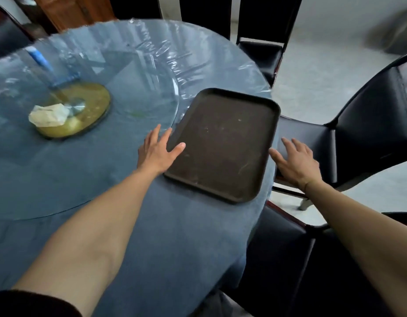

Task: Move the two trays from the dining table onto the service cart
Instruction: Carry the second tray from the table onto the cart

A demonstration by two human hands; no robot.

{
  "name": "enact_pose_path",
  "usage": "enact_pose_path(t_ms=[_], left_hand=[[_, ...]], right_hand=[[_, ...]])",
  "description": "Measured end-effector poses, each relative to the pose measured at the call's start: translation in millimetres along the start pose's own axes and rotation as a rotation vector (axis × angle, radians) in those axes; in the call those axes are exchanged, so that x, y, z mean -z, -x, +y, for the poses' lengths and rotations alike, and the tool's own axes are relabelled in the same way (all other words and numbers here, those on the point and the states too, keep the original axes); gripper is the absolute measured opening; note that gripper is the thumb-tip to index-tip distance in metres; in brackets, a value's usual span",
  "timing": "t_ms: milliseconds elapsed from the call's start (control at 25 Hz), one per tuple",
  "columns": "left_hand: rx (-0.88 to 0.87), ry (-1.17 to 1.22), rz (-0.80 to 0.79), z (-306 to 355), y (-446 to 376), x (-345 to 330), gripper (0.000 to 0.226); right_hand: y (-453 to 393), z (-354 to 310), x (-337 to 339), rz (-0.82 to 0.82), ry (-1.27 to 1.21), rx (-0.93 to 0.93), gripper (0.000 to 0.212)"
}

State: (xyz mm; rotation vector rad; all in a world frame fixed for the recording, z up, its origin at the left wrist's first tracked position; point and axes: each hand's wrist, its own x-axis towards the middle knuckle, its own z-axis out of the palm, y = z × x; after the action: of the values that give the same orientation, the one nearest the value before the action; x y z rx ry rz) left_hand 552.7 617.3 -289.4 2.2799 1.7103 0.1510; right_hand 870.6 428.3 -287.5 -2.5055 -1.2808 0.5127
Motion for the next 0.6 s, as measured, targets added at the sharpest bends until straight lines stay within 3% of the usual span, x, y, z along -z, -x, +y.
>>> enact_pose_path(t_ms=[240, 440, 600], left_hand=[[-0.003, 0.028, -0.162, -18, -73, -2, 0.084], [0.043, 0.137, -0.335, -7, -134, -12, 0.090], [0.036, 0.223, -0.376, 13, -170, -28, 0.091]], right_hand=[[-44, -24, -11, -0.009, -0.057, -0.107, 0.072], [-83, -35, -20, 0.022, -0.417, -0.239, 0.071], [-106, -29, -33, -0.015, -0.592, -0.437, 0.077]])
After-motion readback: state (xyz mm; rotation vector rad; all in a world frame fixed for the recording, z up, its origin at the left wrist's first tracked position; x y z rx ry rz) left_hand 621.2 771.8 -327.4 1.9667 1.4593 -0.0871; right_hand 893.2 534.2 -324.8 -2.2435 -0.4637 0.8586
